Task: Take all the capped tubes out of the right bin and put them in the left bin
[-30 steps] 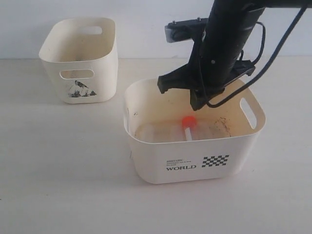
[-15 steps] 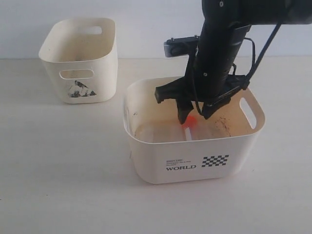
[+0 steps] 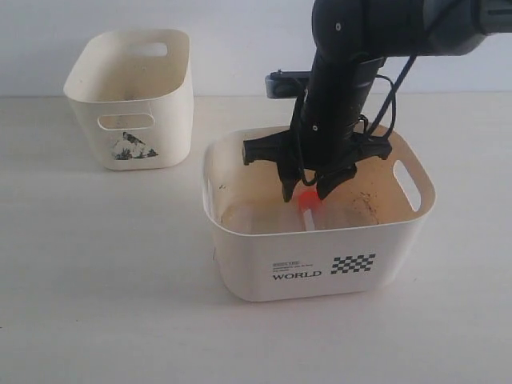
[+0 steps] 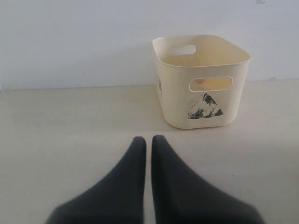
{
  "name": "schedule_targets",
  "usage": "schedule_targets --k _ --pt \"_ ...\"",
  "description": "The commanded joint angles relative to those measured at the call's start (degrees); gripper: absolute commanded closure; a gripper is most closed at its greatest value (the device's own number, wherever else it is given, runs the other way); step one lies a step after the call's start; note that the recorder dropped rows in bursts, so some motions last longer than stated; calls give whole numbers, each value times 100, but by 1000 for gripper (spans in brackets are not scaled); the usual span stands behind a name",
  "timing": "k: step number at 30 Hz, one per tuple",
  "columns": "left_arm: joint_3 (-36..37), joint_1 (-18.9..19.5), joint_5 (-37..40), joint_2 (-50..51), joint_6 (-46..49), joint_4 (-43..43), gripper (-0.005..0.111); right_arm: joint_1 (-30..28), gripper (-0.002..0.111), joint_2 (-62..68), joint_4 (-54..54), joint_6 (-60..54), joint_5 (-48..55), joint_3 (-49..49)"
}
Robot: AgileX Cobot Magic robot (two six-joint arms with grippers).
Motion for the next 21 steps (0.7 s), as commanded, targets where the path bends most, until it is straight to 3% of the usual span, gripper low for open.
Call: schedule_targets --k 1,6,21 --pt "-21 2 1 3 -54 13 102 -182 62 291 -112 49 158 -180" --pt "-21 2 1 3 -54 13 102 -454 62 397 -91 86 145 -247" --pt "-21 2 3 3 -54 13 102 -465 62 914 213 -114 206 -256"
